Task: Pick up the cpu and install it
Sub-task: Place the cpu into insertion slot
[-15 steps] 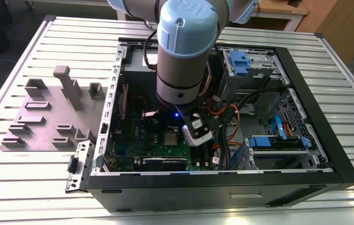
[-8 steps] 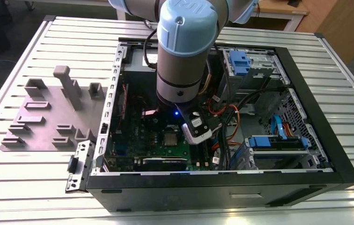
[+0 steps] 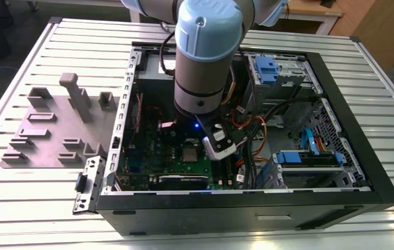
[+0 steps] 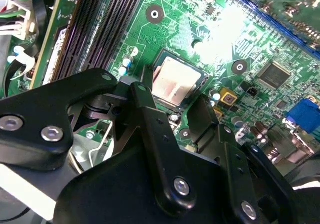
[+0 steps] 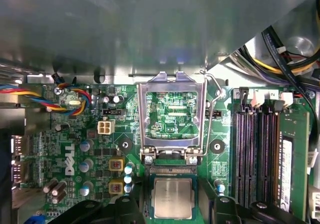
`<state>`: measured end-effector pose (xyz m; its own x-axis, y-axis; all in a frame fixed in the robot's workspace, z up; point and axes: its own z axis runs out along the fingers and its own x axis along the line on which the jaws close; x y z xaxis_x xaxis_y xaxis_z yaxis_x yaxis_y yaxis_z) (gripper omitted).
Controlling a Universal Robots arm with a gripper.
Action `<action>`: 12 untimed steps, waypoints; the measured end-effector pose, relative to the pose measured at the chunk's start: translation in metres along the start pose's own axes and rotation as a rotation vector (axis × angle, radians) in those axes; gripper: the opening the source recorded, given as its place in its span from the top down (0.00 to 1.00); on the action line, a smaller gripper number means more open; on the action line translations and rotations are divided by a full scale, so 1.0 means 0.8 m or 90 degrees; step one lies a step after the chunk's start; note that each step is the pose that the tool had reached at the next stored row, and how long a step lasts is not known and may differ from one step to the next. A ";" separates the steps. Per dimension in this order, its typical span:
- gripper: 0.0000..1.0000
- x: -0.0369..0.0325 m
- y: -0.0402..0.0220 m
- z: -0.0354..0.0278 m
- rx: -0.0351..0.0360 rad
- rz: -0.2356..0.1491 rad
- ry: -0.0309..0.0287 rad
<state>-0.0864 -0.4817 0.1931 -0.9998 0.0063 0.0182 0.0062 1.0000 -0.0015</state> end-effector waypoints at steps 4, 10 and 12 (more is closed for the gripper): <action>0.46 -0.0016 -0.0007 -0.0013 0.0000 0.000 0.0019; 0.46 -0.0020 -0.0024 -0.0010 0.0016 0.000 0.0020; 0.46 -0.0021 -0.0025 -0.0003 0.0032 0.000 0.0019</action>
<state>-0.0847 -0.4837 0.1933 -0.9998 0.0064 0.0212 0.0063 1.0000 -0.0065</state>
